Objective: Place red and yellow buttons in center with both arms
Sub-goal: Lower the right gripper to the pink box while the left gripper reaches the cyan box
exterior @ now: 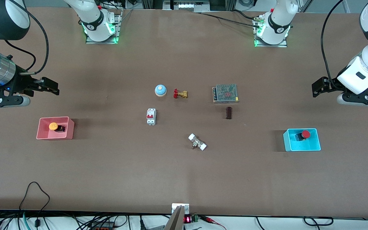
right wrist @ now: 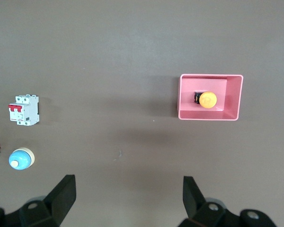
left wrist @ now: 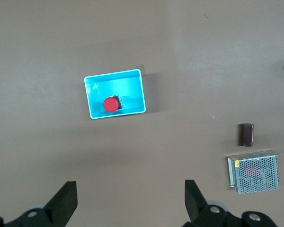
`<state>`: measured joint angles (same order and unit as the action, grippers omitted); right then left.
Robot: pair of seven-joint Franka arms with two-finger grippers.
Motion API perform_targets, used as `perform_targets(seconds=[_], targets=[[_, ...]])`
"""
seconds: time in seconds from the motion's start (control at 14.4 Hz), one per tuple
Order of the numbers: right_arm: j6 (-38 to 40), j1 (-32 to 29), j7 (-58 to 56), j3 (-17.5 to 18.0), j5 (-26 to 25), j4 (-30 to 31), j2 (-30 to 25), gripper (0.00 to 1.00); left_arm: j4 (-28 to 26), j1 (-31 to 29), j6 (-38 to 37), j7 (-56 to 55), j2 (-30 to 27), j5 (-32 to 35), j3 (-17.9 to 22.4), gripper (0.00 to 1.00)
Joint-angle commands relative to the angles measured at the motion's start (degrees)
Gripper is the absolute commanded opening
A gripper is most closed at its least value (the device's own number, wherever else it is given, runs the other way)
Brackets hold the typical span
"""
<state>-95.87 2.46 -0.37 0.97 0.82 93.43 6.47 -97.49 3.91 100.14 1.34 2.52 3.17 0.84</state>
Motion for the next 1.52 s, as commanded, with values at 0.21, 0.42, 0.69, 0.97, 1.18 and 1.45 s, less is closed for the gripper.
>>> perform_targets(seconds=[0.21,0.42,0.69,0.97,1.18,1.45], targets=[[0.77,-0.43,0.28,0.26,-0.99,-0.70,0.30,1.00,0.98,-0.48,-0.56,0.59,0.30,-0.27,-0.31,1.00],[0.07,-2.36,-0.24,0.26,-1.43,-0.26,1.96,1.00,0.98,-0.57,-0.56,0.50,0.47,-0.70,-0.31,1.00],[-2.81,-3.51,-0.33,0.34,-7.41,1.40,5.57,1.00,1.07,-0.30,-3.18,0.77,6.08,-0.35,-0.31,1.00],[-12.30,-7.55,-0.86,0.34,-7.41,1.85,12.59,1.00,0.81,-1.18,1.25,-1.95,12.58,0.00,0.47,1.00],[-18.11,-9.05,-2.87,0.34,-7.49,1.85,16.90,1.00,0.20,-4.78,10.91,-1.96,19.52,2.01,0.48,1.00],[-29.08,-10.72,-3.23,0.34,-10.56,8.16,18.49,1.00,-1.03,-6.63,19.63,-1.96,24.63,2.19,0.57,1.00]])
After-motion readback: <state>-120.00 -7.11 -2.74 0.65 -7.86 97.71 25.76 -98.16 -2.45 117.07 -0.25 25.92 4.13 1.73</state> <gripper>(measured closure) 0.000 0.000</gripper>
